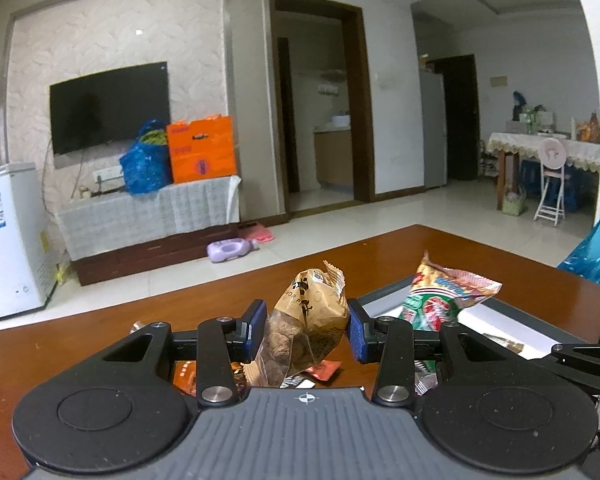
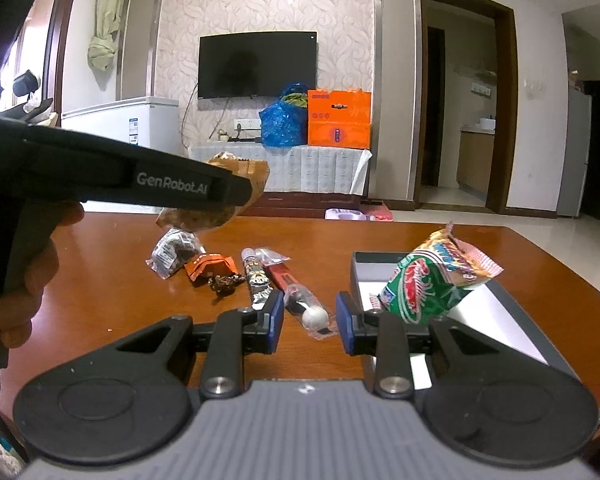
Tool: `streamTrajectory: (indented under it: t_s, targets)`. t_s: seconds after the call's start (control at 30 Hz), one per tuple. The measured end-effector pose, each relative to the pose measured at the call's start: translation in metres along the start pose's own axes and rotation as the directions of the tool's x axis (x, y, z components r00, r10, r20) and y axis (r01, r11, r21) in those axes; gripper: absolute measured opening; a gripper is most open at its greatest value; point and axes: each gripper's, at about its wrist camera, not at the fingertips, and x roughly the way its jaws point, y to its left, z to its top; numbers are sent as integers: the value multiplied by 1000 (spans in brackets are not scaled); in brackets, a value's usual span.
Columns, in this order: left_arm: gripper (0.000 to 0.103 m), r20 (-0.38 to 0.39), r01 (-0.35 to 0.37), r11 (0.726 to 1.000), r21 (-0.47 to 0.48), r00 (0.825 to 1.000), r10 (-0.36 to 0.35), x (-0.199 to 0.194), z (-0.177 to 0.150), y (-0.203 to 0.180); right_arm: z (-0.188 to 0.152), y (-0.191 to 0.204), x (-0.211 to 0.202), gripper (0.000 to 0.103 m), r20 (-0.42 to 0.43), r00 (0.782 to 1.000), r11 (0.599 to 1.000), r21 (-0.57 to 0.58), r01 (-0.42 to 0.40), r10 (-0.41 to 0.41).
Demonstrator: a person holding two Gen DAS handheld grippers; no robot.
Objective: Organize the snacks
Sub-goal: 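Carry both snacks into the white box and open both tools to release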
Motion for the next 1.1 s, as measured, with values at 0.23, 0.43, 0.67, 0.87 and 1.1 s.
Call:
streamTrajectory:
  t_s: [0.23, 0.43, 0.67, 0.87, 1.1]
  targets:
    - [43, 17, 69, 997, 20, 997, -69, -4, 0, -16, 0, -31, -18, 29, -10, 997, 995, 67, 72, -72]
    - [43, 1, 142, 988, 65, 990, -142, 1, -6, -44, -2, -77, -25, 29, -71, 983, 956, 231, 179, -167]
    - [43, -36, 242, 964, 114, 970, -239, 10, -14, -84, -13, -128, -25, 29, -152, 955, 865, 406, 296, -255]
    - [42, -75, 317, 935, 161, 948, -309, 24, -23, -118, -20, -142, -20, 29, -186, 943, 864, 383, 327, -274]
    - [42, -132, 345, 928, 141, 936, -328, 45, -31, -133, -31, -162, -2, 29, -268, 930, 820, 452, 351, -251]
